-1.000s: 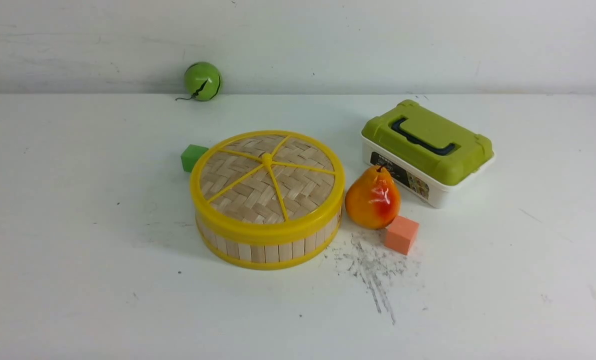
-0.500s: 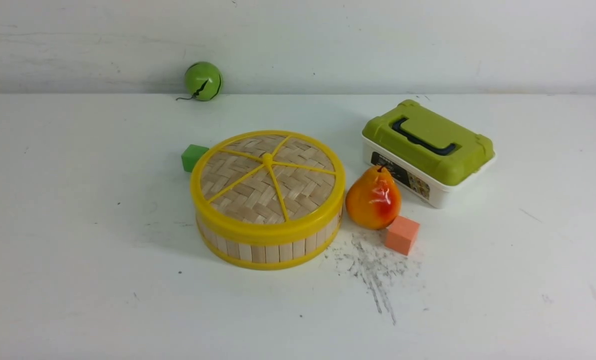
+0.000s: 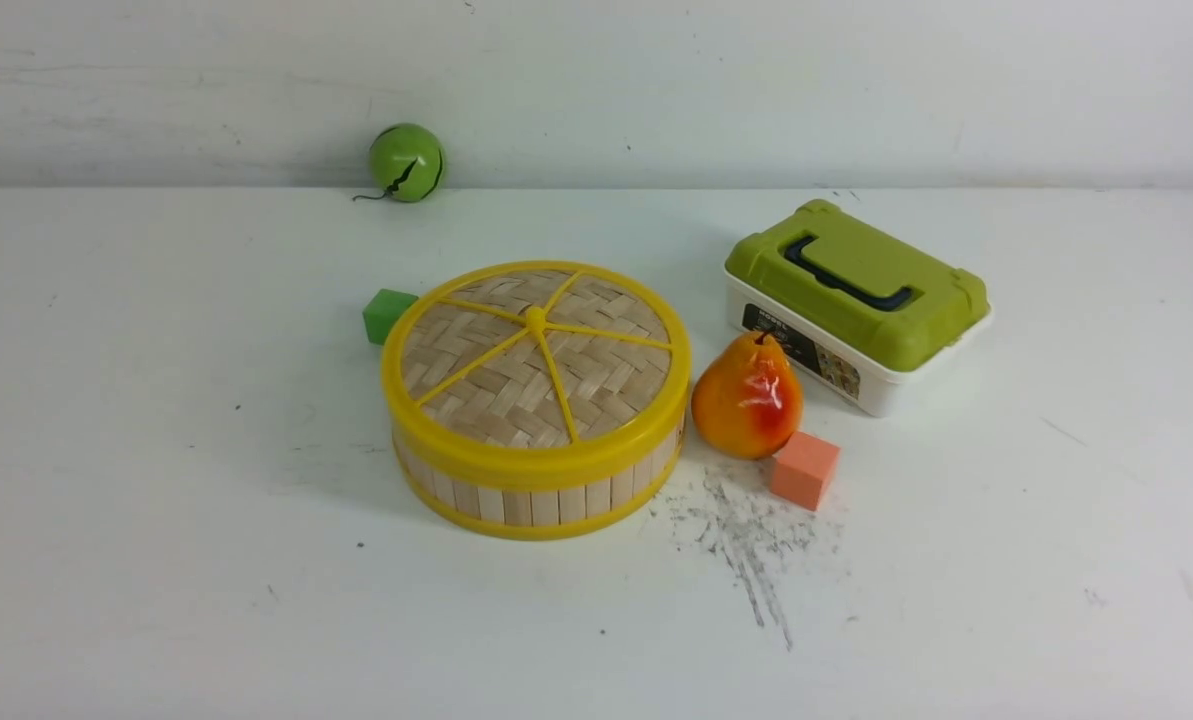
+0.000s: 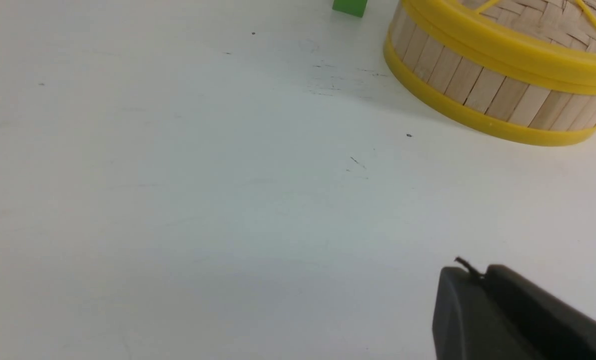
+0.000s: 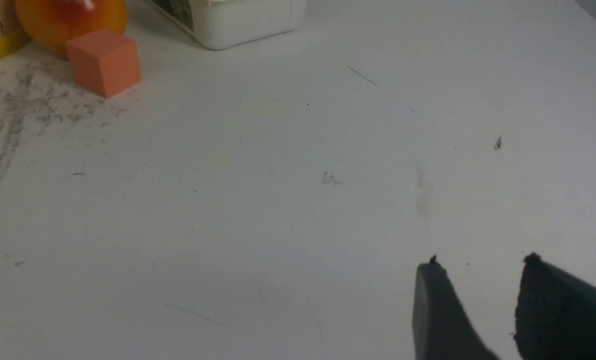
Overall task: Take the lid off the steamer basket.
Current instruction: Use the left arm to lift the lid of the steamer
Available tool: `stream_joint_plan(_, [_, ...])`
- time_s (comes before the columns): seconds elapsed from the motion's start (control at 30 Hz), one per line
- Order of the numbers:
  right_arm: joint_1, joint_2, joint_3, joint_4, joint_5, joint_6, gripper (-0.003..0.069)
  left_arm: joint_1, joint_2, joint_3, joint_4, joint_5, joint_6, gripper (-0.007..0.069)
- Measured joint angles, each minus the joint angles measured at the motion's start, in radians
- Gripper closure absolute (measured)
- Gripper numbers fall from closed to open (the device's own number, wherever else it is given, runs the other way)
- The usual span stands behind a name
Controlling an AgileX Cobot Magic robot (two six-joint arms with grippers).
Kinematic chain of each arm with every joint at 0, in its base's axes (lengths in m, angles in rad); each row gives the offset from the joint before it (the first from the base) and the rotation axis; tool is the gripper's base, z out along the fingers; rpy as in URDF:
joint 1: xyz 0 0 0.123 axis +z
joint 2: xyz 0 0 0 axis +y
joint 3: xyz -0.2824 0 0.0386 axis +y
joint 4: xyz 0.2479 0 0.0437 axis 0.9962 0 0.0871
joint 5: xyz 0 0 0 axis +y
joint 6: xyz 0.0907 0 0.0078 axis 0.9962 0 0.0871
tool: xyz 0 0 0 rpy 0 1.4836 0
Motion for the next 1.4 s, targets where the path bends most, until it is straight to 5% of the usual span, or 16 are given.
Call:
stream_joint_plan(0.77, [0.000, 0.000, 0.000, 0.000, 0.000, 0.000, 0.0419, 0.000, 0.000, 0.000, 0.000, -0.019, 0.000, 0.0554])
stream_joint_plan(1.4, [0.000, 0.000, 0.000, 0.000, 0.000, 0.000, 0.0419, 0.000, 0.000, 0.000, 0.000, -0.709, 0.000, 0.0534])
